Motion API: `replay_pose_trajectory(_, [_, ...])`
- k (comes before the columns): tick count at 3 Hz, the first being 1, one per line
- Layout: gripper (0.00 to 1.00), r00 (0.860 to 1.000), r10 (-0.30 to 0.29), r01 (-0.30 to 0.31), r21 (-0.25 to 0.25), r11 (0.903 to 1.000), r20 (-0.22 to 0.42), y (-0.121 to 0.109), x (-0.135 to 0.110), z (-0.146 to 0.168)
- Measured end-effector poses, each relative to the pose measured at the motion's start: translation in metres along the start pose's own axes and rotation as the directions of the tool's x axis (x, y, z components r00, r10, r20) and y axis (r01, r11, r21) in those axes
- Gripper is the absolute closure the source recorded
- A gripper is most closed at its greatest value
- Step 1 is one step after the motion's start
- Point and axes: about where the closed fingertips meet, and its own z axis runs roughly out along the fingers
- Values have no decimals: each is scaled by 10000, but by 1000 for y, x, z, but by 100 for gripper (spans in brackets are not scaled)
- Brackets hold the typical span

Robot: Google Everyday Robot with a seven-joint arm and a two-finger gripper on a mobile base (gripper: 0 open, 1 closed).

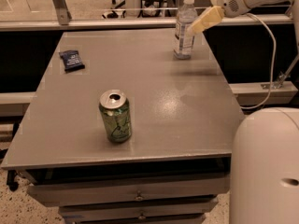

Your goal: Knock blue plastic bottle over

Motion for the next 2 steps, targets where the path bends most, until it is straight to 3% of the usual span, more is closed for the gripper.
replay_pose_trajectory(1, [0,9872,536,-470,-472,9978,1502,-3,-17,10])
replay_pose_trajectory(2, [0,9758,979,-783,-1053,9914,1958,2,-18,25])
